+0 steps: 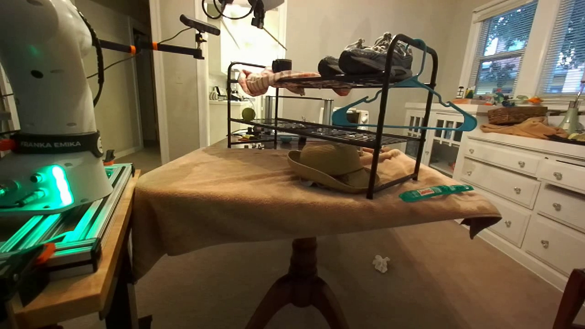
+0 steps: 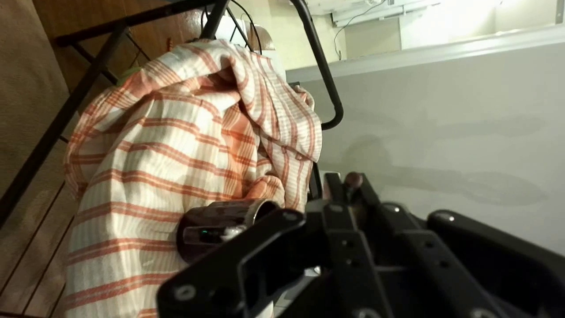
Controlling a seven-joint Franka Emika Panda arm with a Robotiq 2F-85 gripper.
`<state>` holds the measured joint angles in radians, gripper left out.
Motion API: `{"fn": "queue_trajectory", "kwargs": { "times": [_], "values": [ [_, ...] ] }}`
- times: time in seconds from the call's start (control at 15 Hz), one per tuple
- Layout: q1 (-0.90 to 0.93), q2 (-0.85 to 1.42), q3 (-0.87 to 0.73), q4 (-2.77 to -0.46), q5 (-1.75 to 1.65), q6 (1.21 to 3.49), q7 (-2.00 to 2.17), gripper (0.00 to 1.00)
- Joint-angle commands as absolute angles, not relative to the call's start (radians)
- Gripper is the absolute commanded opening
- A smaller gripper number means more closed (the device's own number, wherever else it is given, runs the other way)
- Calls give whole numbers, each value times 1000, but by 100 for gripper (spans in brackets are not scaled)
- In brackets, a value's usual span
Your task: Put the yellow pencil in the brown mug.
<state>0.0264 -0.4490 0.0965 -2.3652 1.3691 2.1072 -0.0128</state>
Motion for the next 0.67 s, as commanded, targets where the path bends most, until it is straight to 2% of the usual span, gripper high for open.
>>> {"fn": "queue_trajectory", "kwargs": {
  "times": [0.0,0.6],
  "values": [
    [26,-412,130,-2335,1371,2180,78,2],
    [33,-365,155,-2299,1312,2196,239,2]
  ]
}}
